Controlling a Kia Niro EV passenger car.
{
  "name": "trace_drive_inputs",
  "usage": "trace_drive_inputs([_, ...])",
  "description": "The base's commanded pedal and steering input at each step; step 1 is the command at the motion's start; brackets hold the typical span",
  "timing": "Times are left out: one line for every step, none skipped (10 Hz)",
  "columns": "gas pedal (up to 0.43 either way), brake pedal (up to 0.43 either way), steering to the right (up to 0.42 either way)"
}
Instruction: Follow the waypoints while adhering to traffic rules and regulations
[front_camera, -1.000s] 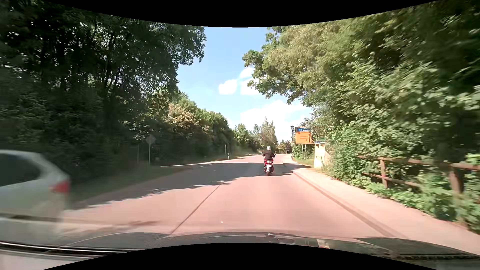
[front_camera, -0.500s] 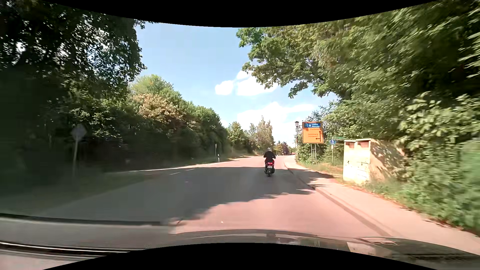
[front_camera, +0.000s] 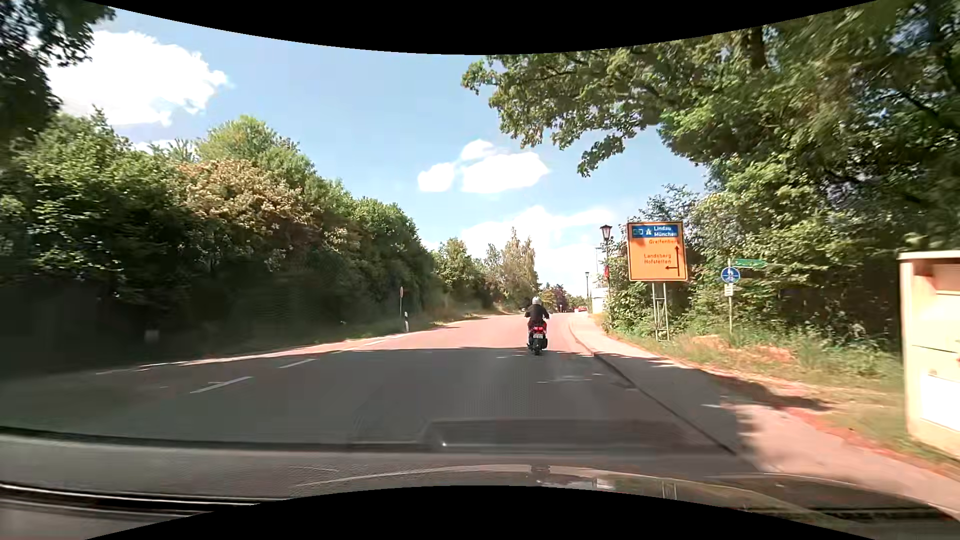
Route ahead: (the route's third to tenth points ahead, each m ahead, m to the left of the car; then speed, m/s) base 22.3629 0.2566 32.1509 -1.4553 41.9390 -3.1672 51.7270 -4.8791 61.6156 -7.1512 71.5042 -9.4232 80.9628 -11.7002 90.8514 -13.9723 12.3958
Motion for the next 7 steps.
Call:
trace_drive_inputs([0.248,0.012,0.022])
trace_drive_inputs([0.248,0.012,0.021])
trace_drive_inputs([0.248,0.012,0.021])
trace_drive_inputs([0.248,0.012,0.020])
trace_drive_inputs([0.248,0.006,0.020])
trace_drive_inputs([0.248,0.012,0.020])
trace_drive_inputs([0.248,0.012,0.020])
